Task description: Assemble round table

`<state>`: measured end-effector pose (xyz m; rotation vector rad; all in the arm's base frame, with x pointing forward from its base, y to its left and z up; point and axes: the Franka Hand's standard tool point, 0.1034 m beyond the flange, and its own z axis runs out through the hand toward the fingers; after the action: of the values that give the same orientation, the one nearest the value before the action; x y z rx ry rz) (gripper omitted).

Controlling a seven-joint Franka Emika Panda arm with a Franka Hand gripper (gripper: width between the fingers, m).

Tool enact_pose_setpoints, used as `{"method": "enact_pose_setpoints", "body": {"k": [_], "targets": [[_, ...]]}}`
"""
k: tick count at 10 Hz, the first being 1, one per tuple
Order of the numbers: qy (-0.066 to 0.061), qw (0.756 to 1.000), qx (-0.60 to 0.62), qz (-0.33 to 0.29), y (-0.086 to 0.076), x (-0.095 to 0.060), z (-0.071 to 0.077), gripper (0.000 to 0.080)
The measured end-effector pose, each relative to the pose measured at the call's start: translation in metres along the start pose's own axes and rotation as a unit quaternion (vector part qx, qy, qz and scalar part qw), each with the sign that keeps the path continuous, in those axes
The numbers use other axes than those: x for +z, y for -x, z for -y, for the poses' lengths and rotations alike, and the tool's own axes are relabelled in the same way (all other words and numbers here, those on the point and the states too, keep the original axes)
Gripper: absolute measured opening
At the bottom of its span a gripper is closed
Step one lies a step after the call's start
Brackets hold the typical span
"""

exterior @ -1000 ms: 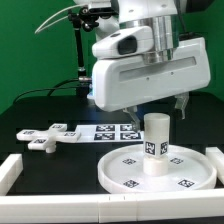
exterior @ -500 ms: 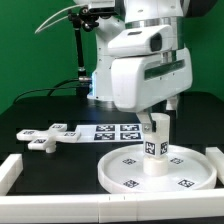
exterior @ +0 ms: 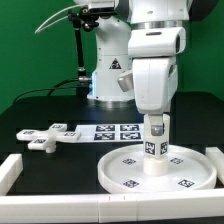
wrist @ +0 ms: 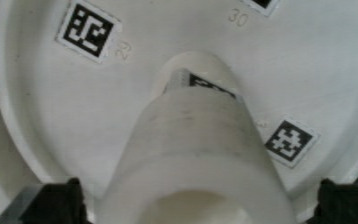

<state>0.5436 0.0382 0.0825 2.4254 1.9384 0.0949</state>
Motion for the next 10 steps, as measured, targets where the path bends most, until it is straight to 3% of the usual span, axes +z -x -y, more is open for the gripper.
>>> {"method": "enact_pose_setpoints", "body": {"k": [3, 5, 10], "targets": [[0.003, 0.996, -0.084, 0.009, 0.0013, 0.0, -0.0007, 0.0649], [0.002, 0.993, -0.113, 0.011, 0.0045, 0.0007, -0.001, 0.0406], [0.002, 0.996, -0.093, 0.011, 0.0057, 0.0011, -0.001, 0.0407]]}}
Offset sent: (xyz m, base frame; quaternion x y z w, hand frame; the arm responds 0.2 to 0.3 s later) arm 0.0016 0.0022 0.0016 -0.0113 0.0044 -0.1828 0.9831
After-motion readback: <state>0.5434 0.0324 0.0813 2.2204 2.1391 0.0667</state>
